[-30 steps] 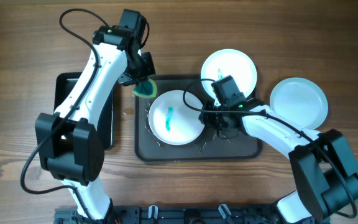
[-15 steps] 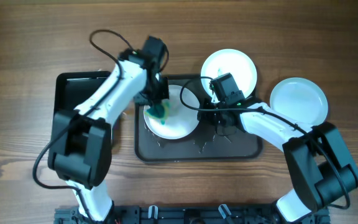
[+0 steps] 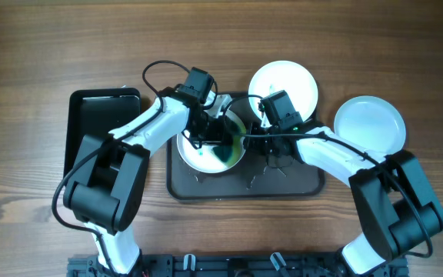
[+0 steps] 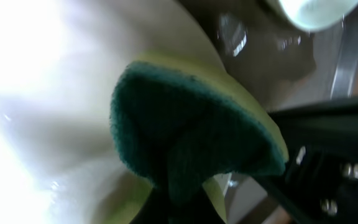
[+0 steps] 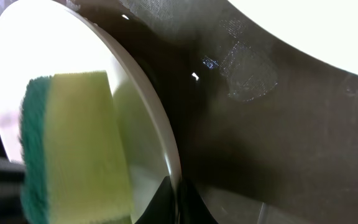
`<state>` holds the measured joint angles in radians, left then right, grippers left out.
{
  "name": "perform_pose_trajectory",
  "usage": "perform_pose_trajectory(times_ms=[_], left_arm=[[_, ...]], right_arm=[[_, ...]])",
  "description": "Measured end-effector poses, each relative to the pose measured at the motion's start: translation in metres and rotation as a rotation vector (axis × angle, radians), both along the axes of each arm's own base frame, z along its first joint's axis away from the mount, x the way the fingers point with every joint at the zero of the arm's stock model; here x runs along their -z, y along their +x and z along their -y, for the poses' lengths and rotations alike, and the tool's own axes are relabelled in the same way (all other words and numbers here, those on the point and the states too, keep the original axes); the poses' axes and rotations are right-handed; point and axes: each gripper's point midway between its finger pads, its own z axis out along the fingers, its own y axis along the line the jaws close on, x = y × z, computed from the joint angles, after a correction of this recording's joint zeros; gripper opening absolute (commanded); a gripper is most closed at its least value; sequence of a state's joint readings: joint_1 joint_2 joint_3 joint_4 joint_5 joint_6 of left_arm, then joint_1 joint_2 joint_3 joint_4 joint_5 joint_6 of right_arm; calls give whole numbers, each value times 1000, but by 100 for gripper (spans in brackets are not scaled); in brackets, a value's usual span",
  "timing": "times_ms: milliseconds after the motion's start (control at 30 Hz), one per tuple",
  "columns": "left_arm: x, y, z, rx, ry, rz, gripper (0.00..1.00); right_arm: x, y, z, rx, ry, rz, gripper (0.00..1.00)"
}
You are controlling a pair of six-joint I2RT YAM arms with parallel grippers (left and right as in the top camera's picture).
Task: Clean dirty plates on tray and stack at the side
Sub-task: 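Hold the lower plate with right gripper and scrub it with sponge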
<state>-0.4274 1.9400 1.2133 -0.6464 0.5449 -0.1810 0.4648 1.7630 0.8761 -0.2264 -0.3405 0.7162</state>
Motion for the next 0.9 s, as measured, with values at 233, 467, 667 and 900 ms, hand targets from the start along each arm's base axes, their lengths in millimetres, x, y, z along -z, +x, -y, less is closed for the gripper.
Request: perform_pose_trajectory(times_ms=[233,467,667,900], left_arm=[[16,40,-70,-317,421,110,4],[16,15,-110,-299,640,48,4],[10,-23,-53,24,295,-81,4],[9,1,-24,22,202,45,4]], right_arm=[[0,-2,-4,-11,21,-7,4],[-1,-6,-9,-32,35,-15,4],[-1,-5,-6,-31,31,-16,4],[-1,-4,-6,-27,30,-12,4]])
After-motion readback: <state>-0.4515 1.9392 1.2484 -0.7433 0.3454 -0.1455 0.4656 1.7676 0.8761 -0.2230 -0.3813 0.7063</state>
